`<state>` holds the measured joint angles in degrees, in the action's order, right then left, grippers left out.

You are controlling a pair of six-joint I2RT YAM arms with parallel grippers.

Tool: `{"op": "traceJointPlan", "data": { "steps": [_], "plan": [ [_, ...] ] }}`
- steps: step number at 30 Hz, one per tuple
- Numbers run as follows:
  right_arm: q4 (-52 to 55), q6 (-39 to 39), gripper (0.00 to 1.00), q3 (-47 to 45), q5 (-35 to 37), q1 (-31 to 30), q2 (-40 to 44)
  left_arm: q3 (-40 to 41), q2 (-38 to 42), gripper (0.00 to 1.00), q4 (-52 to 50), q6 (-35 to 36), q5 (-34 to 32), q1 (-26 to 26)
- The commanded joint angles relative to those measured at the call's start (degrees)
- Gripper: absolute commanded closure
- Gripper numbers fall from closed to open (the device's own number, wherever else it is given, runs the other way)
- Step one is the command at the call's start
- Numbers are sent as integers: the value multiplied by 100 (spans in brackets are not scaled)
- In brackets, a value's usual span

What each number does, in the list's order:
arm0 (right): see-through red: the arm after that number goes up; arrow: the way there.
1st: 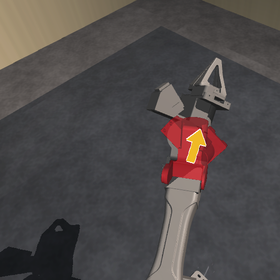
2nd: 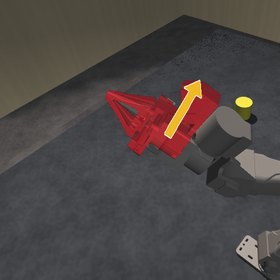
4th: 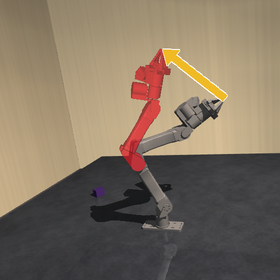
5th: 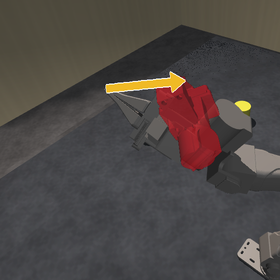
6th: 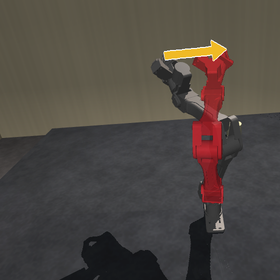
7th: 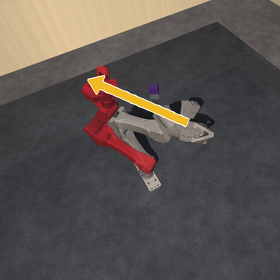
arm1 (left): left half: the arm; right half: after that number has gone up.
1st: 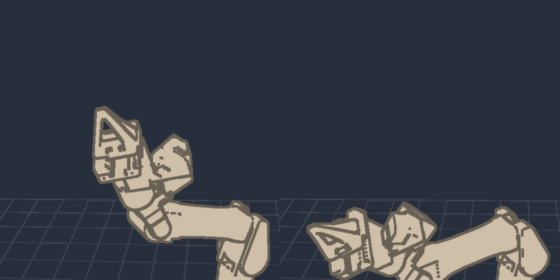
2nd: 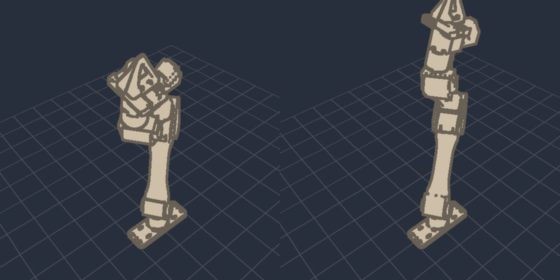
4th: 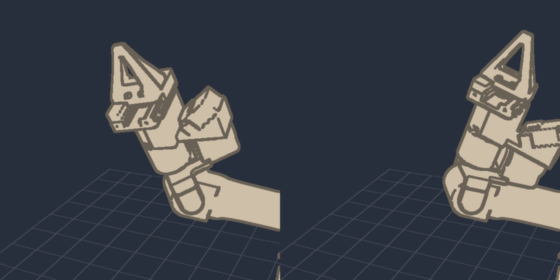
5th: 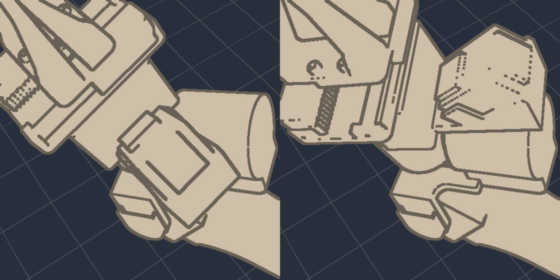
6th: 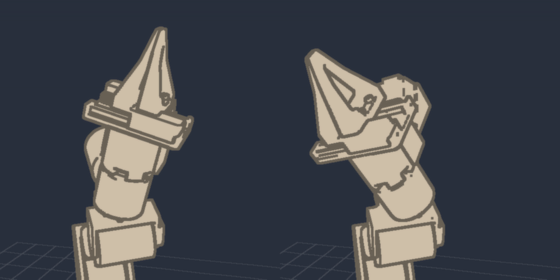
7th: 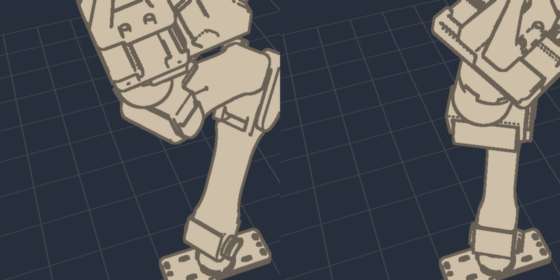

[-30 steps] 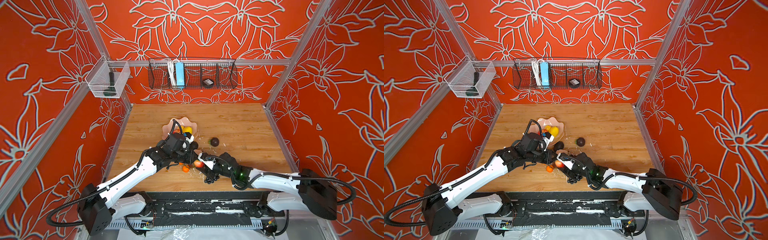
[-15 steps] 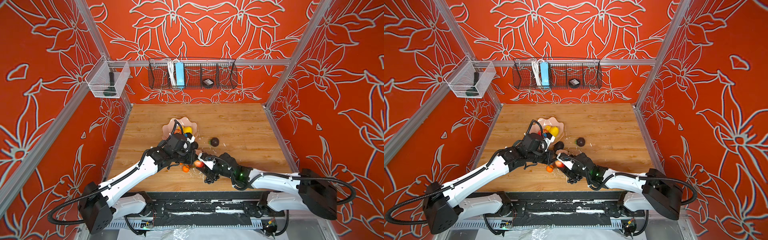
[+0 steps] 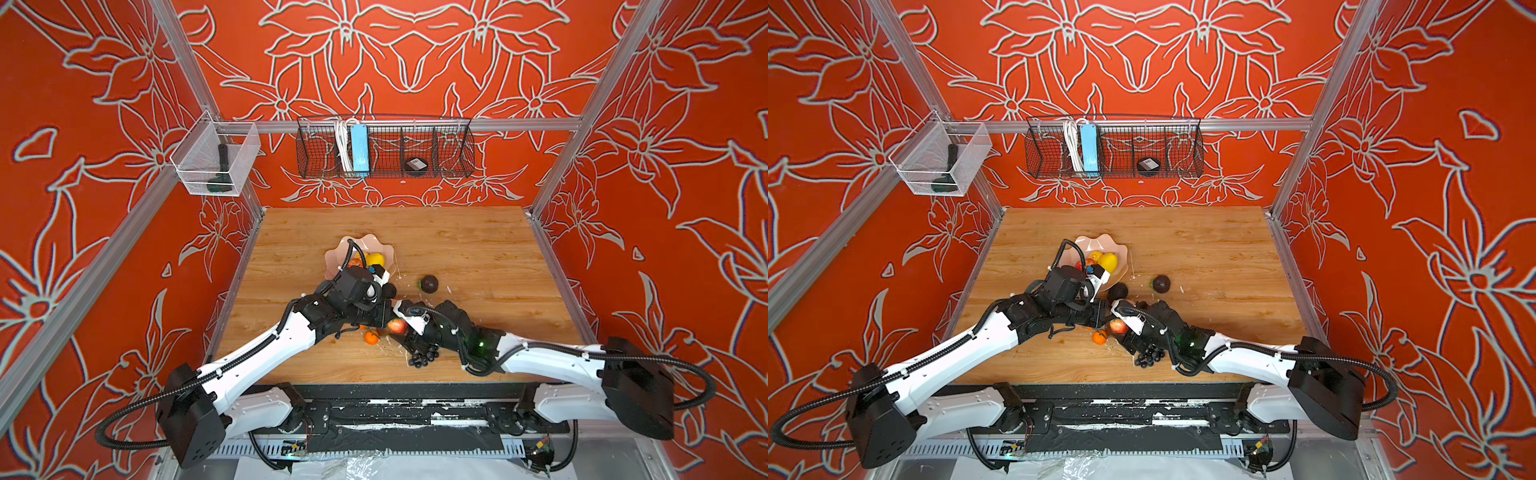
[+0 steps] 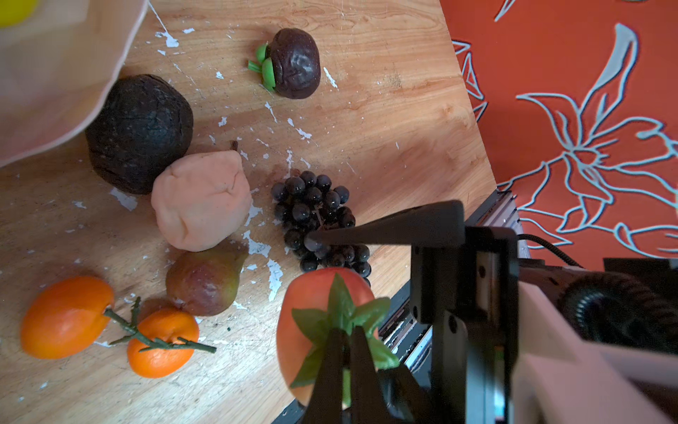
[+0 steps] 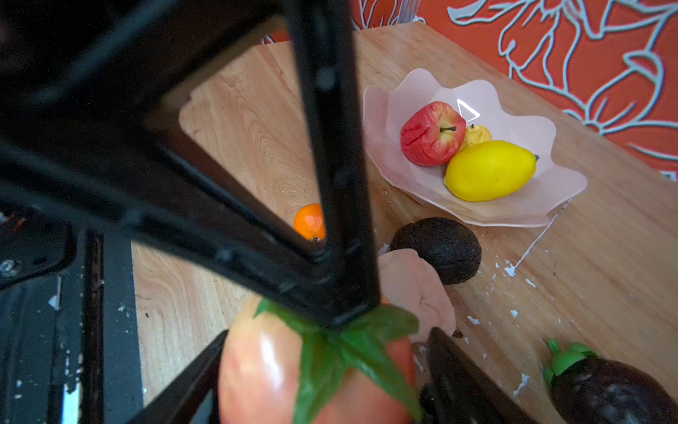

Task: Arrange fruit in a fruit bowl
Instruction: Place the fruit in the fruit bowl.

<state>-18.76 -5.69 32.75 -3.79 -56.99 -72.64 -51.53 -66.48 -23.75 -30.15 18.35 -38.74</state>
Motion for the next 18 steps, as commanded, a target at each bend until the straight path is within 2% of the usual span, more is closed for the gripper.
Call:
{"op": "traceJointPlan", "data": {
  "steps": [1,6,12,18],
  "plan": [
    [294,6,3,7,324,-31,321,-9,98,100,-89,-98,-401,-41],
    [536,139,2,-155,771,-27,1004,-284,343,100,-419,-26,-828,189],
    [398,193,2,-671,1428,-5,2081,-1049,249,100,-1035,3,-1284,942],
    [-434,272,2,-1454,2414,78,2526,-1880,-199,100,-1391,-144,-2419,1534]
  ]
}}
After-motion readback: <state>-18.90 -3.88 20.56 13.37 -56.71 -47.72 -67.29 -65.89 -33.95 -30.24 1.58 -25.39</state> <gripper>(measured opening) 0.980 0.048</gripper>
